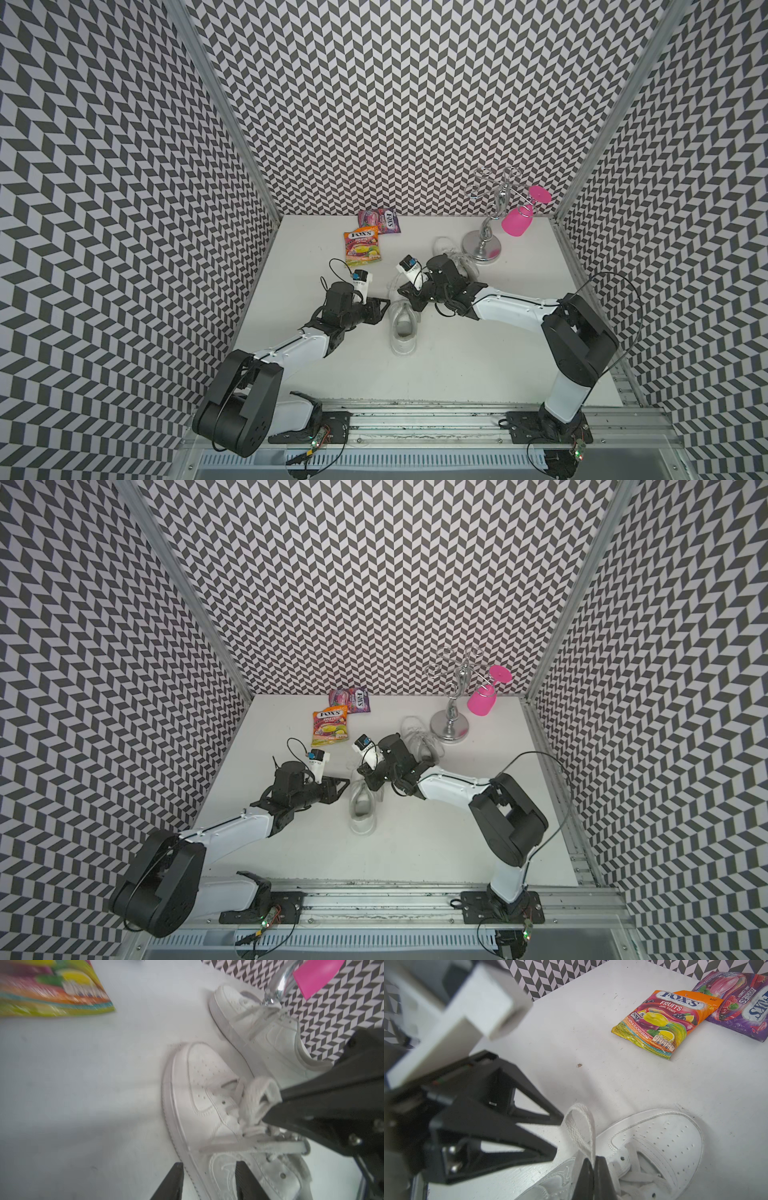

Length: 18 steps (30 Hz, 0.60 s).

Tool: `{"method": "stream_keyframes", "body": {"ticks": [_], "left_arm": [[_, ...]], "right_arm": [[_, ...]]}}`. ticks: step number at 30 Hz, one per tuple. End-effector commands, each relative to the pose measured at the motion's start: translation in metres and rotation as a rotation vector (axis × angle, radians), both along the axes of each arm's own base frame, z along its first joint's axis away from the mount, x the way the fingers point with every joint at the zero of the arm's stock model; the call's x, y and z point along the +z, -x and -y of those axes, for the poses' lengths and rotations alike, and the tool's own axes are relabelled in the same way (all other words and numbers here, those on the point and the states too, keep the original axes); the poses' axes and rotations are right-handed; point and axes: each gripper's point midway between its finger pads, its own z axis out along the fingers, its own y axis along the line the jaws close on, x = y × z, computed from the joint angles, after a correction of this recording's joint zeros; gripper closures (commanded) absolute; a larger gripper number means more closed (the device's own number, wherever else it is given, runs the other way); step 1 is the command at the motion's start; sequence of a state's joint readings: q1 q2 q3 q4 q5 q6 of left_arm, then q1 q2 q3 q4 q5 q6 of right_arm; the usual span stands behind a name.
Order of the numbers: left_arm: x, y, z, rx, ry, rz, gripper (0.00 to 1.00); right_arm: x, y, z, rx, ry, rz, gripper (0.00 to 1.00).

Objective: Tie the shoes
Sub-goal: Adjust the shoe at the center of the board.

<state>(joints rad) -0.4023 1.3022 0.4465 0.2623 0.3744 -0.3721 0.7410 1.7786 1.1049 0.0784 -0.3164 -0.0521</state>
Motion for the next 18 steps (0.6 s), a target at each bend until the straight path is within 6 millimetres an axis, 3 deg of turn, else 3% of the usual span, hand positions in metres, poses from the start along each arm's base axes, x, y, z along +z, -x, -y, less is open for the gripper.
{"method": "stream_keyframes", "body": {"ticks": [1, 4, 11, 18], "left_arm": [[-0.012, 0.024, 0.011, -0.013, 0.015, -0.065, 0.55], [-0.013, 0.035, 0.025, -0.048, 0.02, -0.068, 0.55], [-0.001, 0.039, 0.057, -0.127, 0.039, -0.051, 0.56], [0.008, 0.031, 0.04, -0.07, -0.062, 0.032, 0.55]], "right_arm": [[0.016, -0.009, -0.005, -0.007, -0.022, 0.045, 1.0], [0.017, -0.009, -0.004, -0.009, -0.023, 0.046, 1.0], [0.015, -0.008, 0.005, -0.016, 0.001, 0.053, 1.0], [0.015, -0.003, 0.012, 0.009, 0.007, 0.051, 1.0]]}}
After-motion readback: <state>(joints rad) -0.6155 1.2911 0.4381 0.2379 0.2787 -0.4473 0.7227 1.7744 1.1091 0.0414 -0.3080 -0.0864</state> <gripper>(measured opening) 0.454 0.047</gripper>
